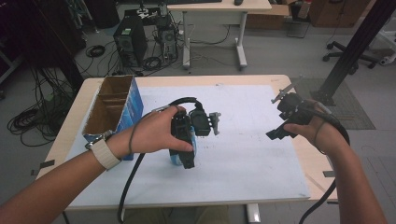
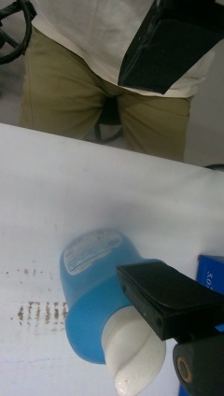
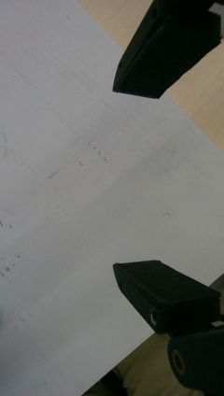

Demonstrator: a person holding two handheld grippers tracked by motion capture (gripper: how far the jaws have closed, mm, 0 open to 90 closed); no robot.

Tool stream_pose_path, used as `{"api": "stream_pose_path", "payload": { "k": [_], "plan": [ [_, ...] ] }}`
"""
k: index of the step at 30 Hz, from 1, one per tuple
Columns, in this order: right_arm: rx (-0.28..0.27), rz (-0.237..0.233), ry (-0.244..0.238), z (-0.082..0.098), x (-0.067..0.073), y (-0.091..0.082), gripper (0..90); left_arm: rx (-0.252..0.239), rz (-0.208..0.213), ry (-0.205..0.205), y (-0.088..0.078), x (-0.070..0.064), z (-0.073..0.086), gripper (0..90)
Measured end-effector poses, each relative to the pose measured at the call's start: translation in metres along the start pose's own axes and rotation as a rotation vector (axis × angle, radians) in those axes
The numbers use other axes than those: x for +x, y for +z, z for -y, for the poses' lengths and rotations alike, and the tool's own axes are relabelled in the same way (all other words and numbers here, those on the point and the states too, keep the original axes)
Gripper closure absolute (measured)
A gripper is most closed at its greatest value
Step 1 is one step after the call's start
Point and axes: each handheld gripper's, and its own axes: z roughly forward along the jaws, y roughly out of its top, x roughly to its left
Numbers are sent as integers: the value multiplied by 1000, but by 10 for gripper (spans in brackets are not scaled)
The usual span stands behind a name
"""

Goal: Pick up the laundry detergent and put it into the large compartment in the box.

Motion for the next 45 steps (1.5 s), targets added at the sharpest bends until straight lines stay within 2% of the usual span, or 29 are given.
{"api": "stream_pose_path", "payload": {
  "k": [13,27,36,45],
  "plan": [
    [-4,-3,1,2,-1,-1,114,3,1,4,-3,-1,-1,93],
    [-1,-7,-4,-1,0,1,114,-11,-1,-10,-8,-1,-1,92],
    [1,-12,-6,-2,1,3,114,-29,-10,-53,-16,3,1,92],
    [3,-13,-10,-2,1,4,114,-22,-13,-93,-22,7,6,90]
  ]
}}
